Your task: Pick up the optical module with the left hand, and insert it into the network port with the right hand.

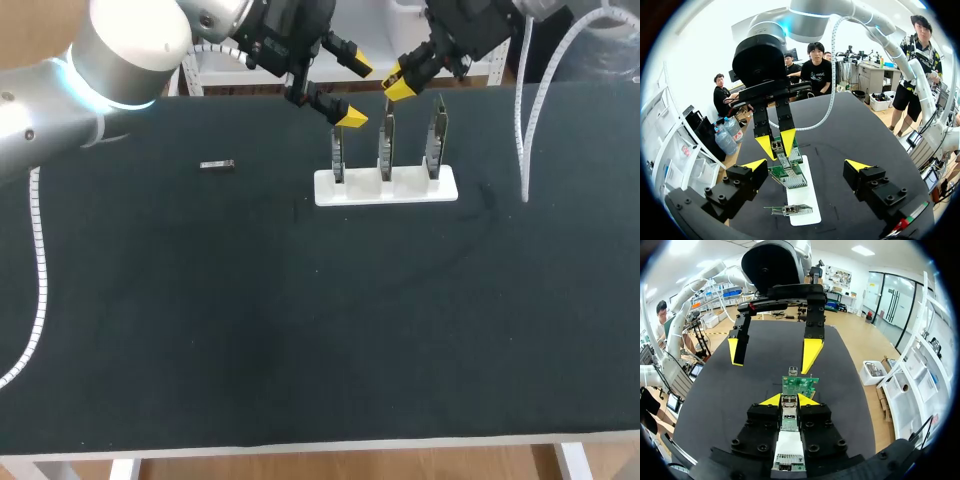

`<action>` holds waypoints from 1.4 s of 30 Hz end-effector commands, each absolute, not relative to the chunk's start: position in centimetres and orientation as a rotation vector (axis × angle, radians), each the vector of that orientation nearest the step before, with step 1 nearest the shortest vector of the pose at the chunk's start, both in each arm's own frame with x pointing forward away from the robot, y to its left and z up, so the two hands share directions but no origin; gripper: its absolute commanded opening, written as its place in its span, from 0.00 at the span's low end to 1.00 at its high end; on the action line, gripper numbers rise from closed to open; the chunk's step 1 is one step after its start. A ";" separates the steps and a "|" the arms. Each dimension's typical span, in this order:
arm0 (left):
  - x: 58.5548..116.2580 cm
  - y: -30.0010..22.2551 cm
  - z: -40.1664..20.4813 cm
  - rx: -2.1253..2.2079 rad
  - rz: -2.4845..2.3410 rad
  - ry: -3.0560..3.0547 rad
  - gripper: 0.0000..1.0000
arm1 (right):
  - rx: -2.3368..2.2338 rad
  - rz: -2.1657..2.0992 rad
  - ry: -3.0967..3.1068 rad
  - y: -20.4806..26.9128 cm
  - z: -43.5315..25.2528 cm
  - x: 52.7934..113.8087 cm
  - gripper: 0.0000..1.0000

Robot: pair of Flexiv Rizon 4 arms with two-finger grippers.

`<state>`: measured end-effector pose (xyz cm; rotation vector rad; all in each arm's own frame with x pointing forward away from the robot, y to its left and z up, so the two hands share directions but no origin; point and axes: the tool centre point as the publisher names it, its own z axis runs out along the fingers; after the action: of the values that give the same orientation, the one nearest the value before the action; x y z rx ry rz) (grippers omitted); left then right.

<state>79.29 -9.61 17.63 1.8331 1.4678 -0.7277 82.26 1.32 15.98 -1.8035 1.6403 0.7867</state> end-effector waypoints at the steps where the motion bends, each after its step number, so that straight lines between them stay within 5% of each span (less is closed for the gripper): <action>1: 79.3 -9.6 17.7 1.836 -0.725 1.468 1.00 | -1.801 0.787 1.643 1.4 15.9 82.3 0.00; 42: 79.3 -9.6 17.7 1.836 -0.725 1.468 1.00 | -1.806 0.797 1.693 1.2 14.0 82.4 0.00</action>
<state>79.29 -9.61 17.63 1.8331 1.4678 -0.7277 82.23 1.21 14.21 -1.8056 1.6955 0.7911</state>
